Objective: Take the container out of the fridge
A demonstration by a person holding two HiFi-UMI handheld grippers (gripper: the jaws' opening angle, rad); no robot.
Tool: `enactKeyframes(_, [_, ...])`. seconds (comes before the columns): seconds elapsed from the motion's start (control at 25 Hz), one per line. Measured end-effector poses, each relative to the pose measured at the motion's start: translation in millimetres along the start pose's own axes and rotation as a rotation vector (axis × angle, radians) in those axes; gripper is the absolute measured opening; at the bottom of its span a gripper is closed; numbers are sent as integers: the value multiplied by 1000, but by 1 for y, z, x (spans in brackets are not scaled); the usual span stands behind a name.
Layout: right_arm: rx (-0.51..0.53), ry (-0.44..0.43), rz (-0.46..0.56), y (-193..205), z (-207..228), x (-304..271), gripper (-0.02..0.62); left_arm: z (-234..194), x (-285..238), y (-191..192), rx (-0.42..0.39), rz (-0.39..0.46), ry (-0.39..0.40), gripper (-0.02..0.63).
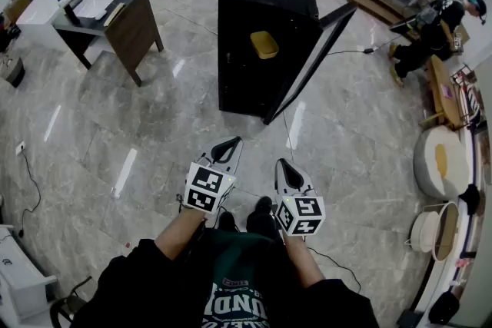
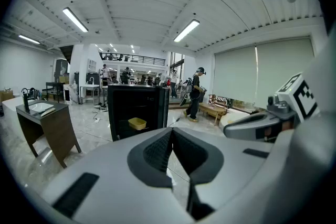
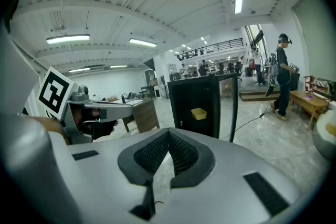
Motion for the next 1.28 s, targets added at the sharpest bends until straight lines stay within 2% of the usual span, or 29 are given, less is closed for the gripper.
enactKeyframes(0.72, [59,-2,25,2,-24,16,36,9,23,12,10,-19,-17,14])
enactKeyframes(1.28, [45,-16,30,12,-31,28,36,18,40,19,8,-22,-32,14])
Point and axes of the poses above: the fingertips, and each gripper's own axes: x backward along the fingers, z to its right, y out of its underside, the point moved 6 cm from there along x, backward along the fingers, and after that the axes turned 6 degrees about z, right-handed, at the moved point
